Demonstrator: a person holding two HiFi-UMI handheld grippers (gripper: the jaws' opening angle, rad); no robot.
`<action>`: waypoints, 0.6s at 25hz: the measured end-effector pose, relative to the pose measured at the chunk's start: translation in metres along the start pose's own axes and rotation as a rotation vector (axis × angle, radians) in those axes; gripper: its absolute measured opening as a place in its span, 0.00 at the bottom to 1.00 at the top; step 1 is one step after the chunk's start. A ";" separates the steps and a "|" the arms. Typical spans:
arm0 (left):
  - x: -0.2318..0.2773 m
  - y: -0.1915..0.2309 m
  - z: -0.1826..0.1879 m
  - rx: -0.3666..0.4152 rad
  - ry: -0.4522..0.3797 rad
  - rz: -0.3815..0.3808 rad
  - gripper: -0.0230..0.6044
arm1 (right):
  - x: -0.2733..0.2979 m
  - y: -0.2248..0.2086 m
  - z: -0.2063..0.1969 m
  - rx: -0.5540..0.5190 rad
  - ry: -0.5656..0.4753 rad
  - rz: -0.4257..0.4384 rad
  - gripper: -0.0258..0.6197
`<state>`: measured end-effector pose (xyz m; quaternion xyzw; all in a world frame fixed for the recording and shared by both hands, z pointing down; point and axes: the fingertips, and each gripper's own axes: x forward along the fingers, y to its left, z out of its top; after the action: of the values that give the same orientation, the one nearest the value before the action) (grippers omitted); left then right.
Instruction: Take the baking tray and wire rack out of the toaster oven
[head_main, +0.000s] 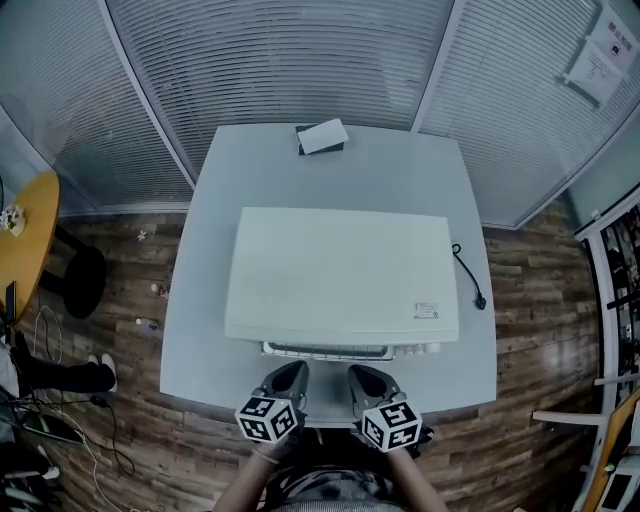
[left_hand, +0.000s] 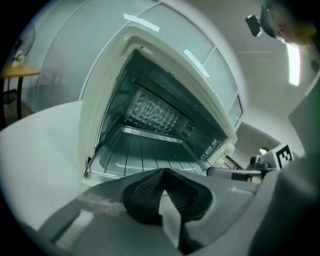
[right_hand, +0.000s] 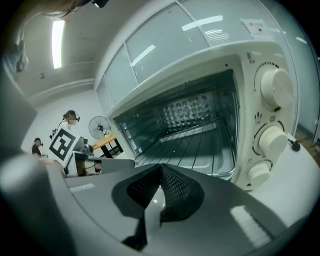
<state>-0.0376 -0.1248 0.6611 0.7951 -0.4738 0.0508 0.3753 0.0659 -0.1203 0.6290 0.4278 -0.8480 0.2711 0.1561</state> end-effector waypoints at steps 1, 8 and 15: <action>0.002 0.003 -0.006 -0.049 0.007 -0.010 0.05 | 0.002 -0.001 -0.005 0.033 0.011 0.009 0.05; 0.008 0.016 -0.034 -0.222 0.048 -0.050 0.18 | 0.014 -0.007 -0.031 0.332 0.052 0.076 0.13; 0.014 0.017 -0.043 -0.339 0.085 -0.102 0.20 | 0.030 -0.021 -0.030 0.596 0.010 0.127 0.18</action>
<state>-0.0313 -0.1121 0.7071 0.7408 -0.4181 -0.0153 0.5255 0.0658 -0.1319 0.6750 0.3996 -0.7554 0.5192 0.0104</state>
